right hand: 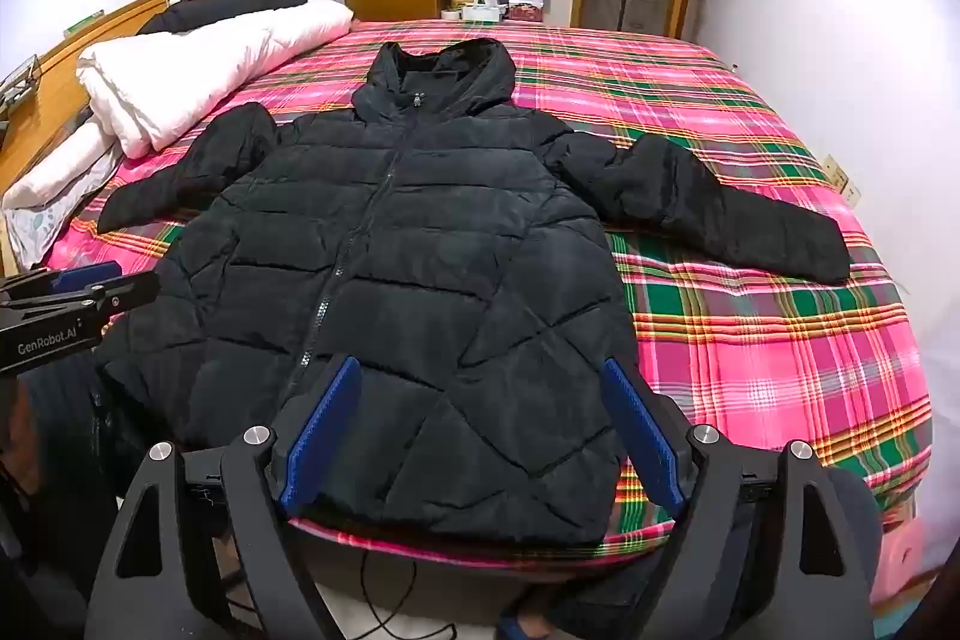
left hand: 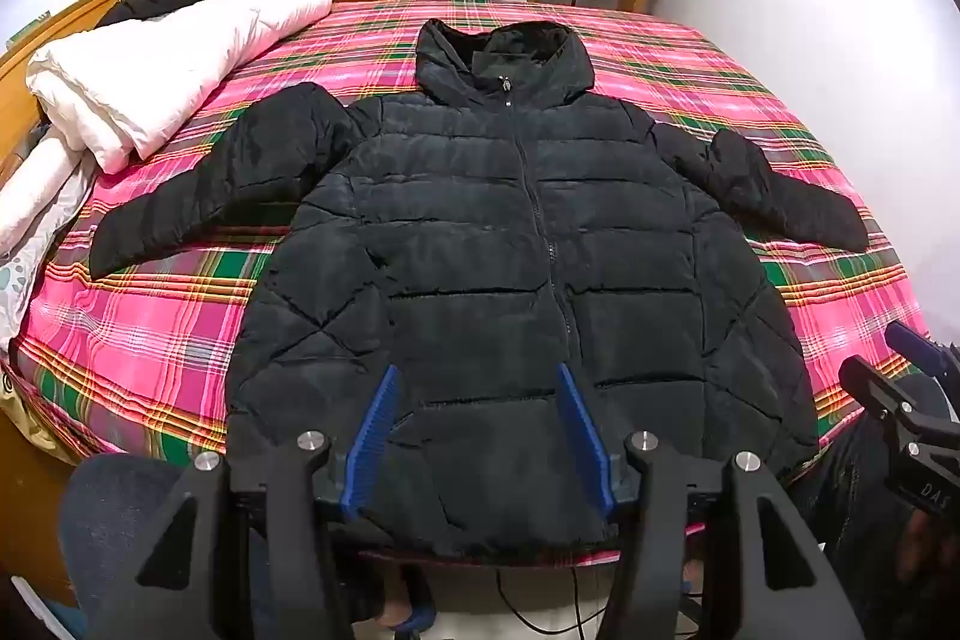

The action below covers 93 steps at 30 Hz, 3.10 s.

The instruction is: Fold large clothes

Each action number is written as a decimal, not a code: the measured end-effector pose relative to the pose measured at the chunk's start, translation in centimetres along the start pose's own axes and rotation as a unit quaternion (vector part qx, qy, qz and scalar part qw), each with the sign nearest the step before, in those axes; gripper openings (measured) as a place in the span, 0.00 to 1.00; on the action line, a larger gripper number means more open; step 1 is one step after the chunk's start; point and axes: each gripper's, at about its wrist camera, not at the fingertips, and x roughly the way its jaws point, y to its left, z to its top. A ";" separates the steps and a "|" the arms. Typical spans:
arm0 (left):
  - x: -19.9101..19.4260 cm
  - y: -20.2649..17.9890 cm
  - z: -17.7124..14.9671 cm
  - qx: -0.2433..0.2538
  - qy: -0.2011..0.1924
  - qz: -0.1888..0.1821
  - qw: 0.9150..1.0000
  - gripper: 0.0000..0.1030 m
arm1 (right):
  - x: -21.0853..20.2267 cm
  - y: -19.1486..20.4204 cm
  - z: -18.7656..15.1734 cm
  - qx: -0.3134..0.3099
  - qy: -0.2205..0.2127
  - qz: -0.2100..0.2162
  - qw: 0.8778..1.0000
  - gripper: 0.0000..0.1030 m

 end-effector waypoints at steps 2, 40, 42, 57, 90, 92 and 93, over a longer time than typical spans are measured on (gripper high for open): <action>0.0 0.0 0.0 -0.001 -0.001 -0.002 1.000 0.55 | 0.0 0.0 0.0 0.000 0.001 0.000 1.000 0.80; -0.4 0.3 -0.3 -0.009 0.005 0.006 1.000 0.55 | 0.0 0.2 0.0 -0.001 -0.001 -0.002 1.000 0.80; -0.4 0.3 -0.3 -0.009 0.005 0.006 1.000 0.55 | 0.0 0.2 0.0 -0.001 -0.001 -0.002 1.000 0.80; -0.4 0.2 -0.2 -0.006 0.005 0.007 1.000 0.55 | 0.1 0.4 0.0 -0.002 -0.001 -0.001 1.000 0.80; 1.1 0.4 -0.2 -0.006 0.012 0.002 1.000 0.55 | 1.3 0.4 0.4 -0.002 0.010 0.007 1.000 0.80; 1.4 0.7 0.0 -0.009 0.013 0.002 1.000 0.55 | 1.5 0.4 0.7 -0.002 0.011 0.010 1.000 0.80; 1.6 0.8 0.2 -0.010 0.014 0.002 1.000 0.55 | 1.7 0.5 0.9 -0.002 0.011 0.012 1.000 0.80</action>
